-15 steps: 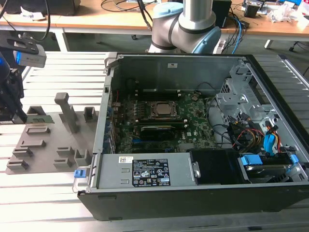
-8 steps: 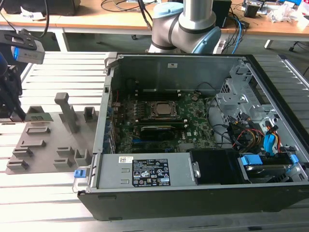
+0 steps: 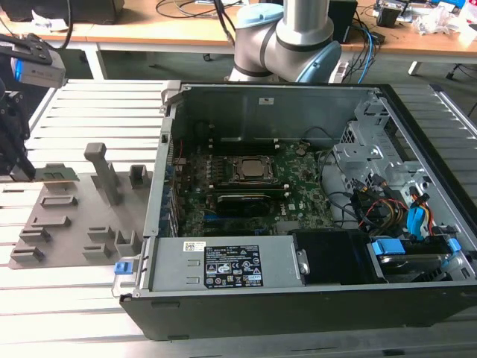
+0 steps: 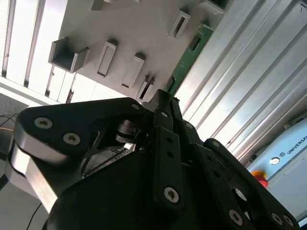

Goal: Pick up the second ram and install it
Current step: 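Pick up the second ram and move it above second insertion slot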

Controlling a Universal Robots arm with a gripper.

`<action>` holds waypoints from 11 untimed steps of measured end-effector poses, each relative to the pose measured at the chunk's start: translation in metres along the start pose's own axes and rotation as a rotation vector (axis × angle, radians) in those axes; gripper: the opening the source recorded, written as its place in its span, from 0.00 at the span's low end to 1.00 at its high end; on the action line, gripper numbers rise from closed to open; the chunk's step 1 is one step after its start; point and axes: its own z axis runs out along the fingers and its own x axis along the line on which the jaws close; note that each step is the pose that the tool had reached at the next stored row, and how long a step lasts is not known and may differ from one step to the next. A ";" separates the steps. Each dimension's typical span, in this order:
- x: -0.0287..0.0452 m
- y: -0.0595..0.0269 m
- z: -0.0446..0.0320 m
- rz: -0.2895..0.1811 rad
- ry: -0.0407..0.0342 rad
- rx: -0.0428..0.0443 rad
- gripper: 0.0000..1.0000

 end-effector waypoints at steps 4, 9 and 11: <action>-0.0004 -0.0002 -0.0069 0.000 -0.0001 0.0001 0.14; -0.0008 -0.0005 -0.0154 0.000 0.0000 0.0000 0.14; -0.0009 -0.0006 -0.0178 0.000 -0.0001 0.0000 0.14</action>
